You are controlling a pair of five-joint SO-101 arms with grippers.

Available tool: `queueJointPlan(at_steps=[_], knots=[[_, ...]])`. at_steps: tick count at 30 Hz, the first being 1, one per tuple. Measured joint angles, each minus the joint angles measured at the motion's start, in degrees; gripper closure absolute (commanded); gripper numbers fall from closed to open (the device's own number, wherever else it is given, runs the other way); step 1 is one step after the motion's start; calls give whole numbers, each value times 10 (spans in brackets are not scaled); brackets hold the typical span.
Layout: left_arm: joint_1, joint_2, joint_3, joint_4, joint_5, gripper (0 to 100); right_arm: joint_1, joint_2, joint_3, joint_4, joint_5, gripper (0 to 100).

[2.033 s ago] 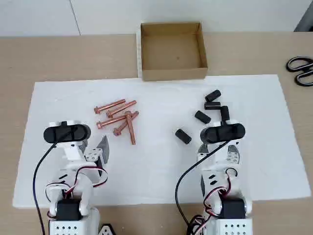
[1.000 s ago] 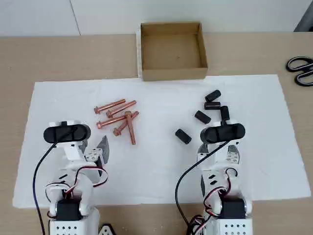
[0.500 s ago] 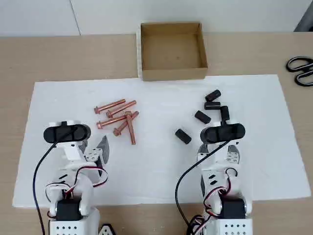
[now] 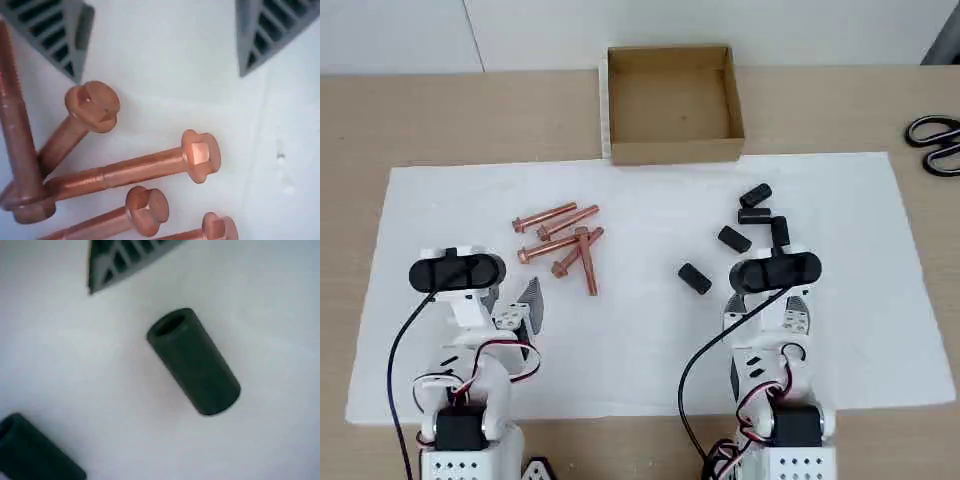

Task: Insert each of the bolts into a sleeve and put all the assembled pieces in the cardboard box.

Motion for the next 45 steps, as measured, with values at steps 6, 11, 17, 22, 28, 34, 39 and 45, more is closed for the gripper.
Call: queueJointPlan(at_steps=[6,11,17,22,28,34,39,45], knots=[[0,0,0,0,0,807,0,0,0,0,0,734],[-1,0,-20,53,-2,807,0,0,0,0,0,734],[-1,0,-90,109,-49,807,17,-1,-71,62,0,734],[-47,1,-155,116,-77,807,76,-1,-193,85,2,734],[-87,115,-290,116,-76,807,101,48,-295,86,24,734],[-90,382,-472,149,-78,807,100,236,-460,127,14,734],[-90,600,-573,185,-78,807,25,460,-625,257,-21,734],[-90,700,-590,176,-23,807,-96,693,-787,366,22,734]])
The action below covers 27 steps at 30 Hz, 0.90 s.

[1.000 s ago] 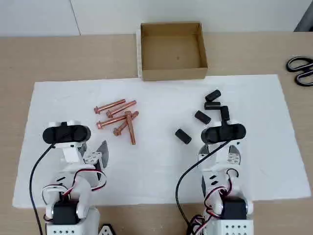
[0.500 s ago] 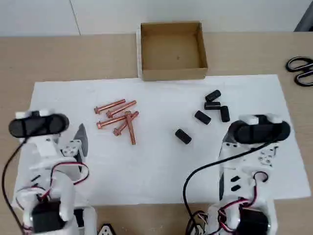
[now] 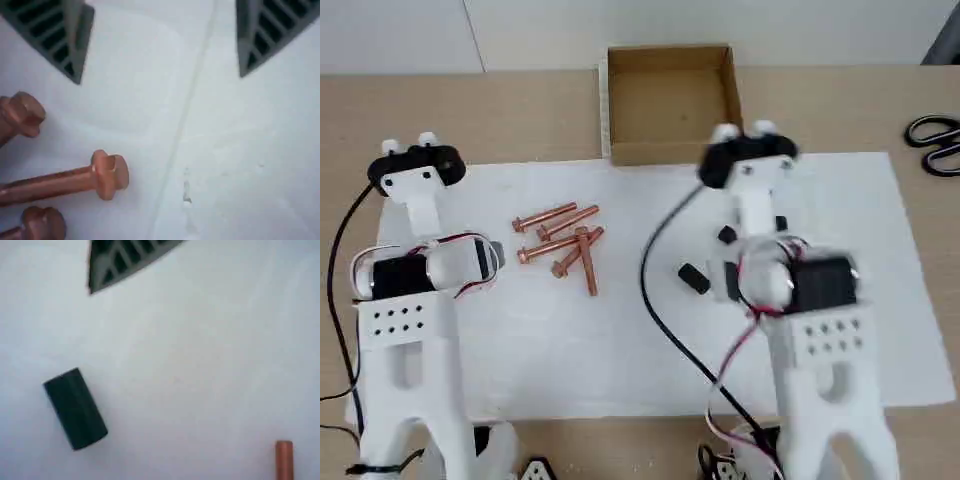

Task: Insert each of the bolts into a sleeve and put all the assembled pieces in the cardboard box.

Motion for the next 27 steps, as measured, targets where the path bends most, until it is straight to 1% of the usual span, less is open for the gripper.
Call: queueJointPlan(at_steps=[4,9,13,16,19,22,27], knots=[[0,2,17,-36,14,807,-2,89,-43,-3,21,733],[0,2,71,-82,17,807,-3,158,-47,-22,33,734],[0,2,79,-102,17,807,-9,210,-47,-25,40,735],[0,2,82,-113,16,807,-27,251,-47,-25,55,735],[0,2,83,-116,34,807,-64,289,-47,-25,103,735],[0,4,83,-117,49,807,-91,314,-47,-27,132,735],[0,4,83,-118,51,807,-105,335,-50,-53,159,735]])
